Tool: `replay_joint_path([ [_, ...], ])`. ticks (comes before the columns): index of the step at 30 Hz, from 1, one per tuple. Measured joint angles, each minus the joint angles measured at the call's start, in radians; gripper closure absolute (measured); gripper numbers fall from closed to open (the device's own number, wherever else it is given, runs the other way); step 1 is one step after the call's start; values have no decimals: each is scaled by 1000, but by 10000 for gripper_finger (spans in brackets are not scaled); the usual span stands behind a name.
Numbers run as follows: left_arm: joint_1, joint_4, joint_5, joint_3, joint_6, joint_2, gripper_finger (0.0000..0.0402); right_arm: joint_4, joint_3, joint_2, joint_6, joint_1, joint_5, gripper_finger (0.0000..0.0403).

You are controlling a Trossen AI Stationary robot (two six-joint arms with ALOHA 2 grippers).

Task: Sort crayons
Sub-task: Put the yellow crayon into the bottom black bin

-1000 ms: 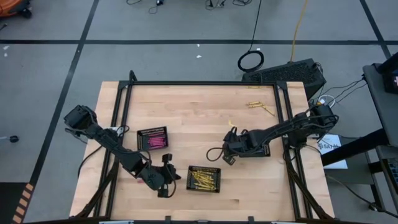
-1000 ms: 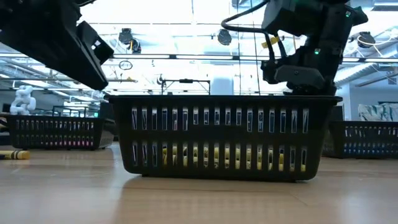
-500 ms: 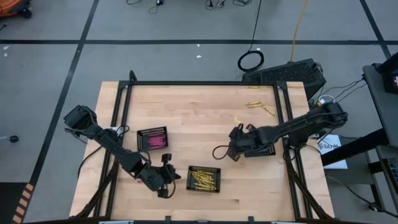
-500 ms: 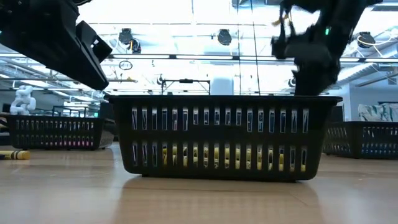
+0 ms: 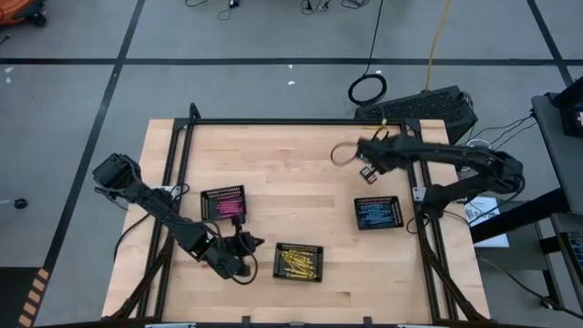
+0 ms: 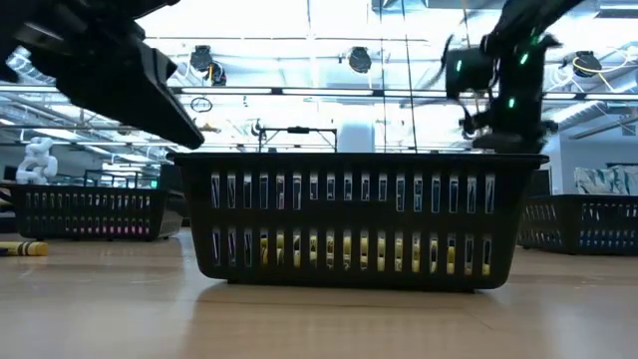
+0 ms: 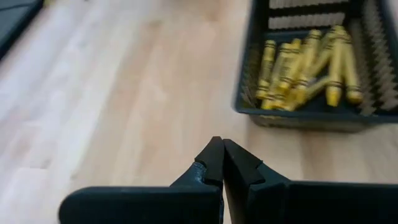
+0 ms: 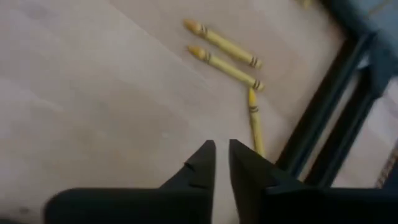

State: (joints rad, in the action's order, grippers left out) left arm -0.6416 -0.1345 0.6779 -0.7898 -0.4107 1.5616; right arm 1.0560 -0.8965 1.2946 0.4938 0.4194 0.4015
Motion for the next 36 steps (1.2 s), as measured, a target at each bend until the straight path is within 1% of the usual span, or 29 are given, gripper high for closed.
replay_joint_path([
  [3,2,12,51,0,0,0,398,-65,27,50,-132,166,-66,322],
  [6,1,33,64,0,0,0,398,-98,28,123,-221,284,-64,283],
  [9,0,47,63,0,3,0,398,-137,28,195,-298,352,-64,260],
  [13,0,46,63,0,6,0,398,-186,28,275,-377,403,-64,254],
  [20,0,46,63,0,5,0,398,-228,25,357,-439,450,-66,276],
  [22,0,46,63,0,5,0,398,-227,24,369,-464,457,-101,288],
  [25,0,45,62,0,5,0,398,-225,24,375,-497,459,-165,320],
  [29,0,45,62,0,5,0,398,-226,25,375,-501,459,-184,383],
  [30,0,46,62,0,4,0,398,-225,25,375,-501,459,-184,391],
  [33,0,44,60,0,2,0,398,-227,26,364,-482,447,-186,393],
  [36,0,44,60,0,0,0,398,-227,31,322,-456,413,-193,399],
])
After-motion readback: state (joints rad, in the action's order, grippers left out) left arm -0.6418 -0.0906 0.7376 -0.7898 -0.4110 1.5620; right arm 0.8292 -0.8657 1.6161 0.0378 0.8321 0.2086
